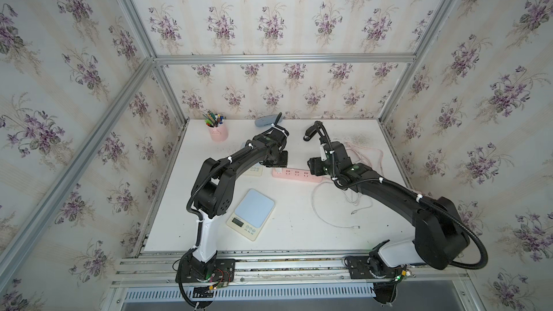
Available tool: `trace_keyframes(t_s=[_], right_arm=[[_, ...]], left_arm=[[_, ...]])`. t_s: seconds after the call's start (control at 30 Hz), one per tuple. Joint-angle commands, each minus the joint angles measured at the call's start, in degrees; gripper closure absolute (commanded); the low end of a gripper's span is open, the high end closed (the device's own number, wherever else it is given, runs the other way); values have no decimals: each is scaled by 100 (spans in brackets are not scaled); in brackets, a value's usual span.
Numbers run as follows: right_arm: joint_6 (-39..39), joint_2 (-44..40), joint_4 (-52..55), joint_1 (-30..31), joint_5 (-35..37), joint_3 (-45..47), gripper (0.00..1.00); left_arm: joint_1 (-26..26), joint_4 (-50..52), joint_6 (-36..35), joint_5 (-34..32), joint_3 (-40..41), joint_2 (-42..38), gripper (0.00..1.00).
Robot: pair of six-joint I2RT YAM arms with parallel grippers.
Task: Charge the electronic scale
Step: Insert the plug into the socket, then pick up the charging cable from the center of the board.
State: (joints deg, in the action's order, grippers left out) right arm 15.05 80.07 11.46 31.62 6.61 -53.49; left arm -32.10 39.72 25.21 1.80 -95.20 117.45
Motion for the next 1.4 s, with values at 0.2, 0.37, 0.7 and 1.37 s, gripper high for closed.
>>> trace_keyframes(t_s=[0.2,0.37,0.7,1.37], right_arm=[[674,-788,1192,-2255,-344,716,28],[437,-312,1020,-2751,-535,397,32],[80,655,786,-2977,-839,327,51],[-489,1080,1422,-2977,-691,510,45]], left_arm=[[-7,-310,-194,70,332,-549,34],[0,-507,-386,136,529,-807,30],[37,-733,-666,-13,1092,-1540,30],[61,-859,-572,228,1407,-1646,30]])
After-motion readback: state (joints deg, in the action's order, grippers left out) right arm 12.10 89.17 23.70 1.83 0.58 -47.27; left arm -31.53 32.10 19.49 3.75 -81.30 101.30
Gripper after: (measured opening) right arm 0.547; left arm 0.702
